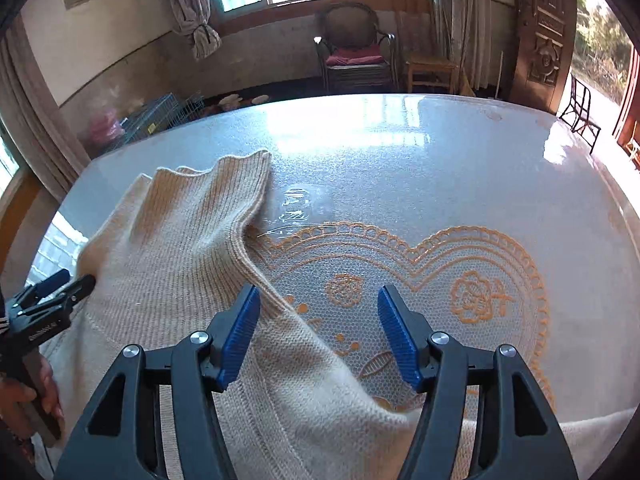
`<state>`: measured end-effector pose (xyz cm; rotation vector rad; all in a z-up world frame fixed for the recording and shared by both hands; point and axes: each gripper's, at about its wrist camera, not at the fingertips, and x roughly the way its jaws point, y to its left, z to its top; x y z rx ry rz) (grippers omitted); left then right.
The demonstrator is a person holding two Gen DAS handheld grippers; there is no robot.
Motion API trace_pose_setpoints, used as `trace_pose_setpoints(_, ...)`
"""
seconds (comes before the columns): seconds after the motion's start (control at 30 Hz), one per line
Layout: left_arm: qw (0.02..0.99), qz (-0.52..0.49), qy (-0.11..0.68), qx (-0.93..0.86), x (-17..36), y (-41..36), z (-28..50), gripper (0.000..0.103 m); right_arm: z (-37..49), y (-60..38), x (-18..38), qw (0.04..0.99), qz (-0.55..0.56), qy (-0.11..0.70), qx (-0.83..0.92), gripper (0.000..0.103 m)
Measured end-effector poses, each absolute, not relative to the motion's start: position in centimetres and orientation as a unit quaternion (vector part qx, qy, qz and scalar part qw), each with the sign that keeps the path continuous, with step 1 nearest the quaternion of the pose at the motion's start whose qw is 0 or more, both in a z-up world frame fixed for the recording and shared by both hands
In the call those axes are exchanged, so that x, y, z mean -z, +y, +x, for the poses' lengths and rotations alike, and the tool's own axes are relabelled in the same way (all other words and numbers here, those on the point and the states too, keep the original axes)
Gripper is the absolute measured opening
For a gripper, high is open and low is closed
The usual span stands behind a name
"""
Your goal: Fold clothes
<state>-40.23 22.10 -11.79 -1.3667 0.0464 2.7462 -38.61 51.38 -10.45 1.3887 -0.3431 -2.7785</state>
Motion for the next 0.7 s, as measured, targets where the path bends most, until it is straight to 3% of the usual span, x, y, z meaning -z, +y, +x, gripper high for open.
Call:
trace_pose_setpoints(0.07,0.035,-0.450,0.020,-0.892,11.5,21.7,-39.5,0.085,-35.6,52.0,9.1,0.020,0.431,-0.137,0.892,0.066)
trace_pose_setpoints(0.27,0.028,-0.473,0.005,-0.881,11.1,18.9,-32.1,0.082,-26.3,51.8,7.8,0.008,0.478,-0.119,0.870,0.066)
trace_pose_setpoints(0.53,0.039,-0.450,0.085,-0.888,9.1,13.3,-13.3,0.082,-11.6,47.8,7.8,0.007,0.528,-0.122,0.840,0.066)
trace_pose_setpoints(0.7,0.042,-0.424,0.174,-0.888,8.8,13.4,-4.9,0.082,-5.7,44.8,8.8,0.009,0.542,-0.066,0.838,0.066)
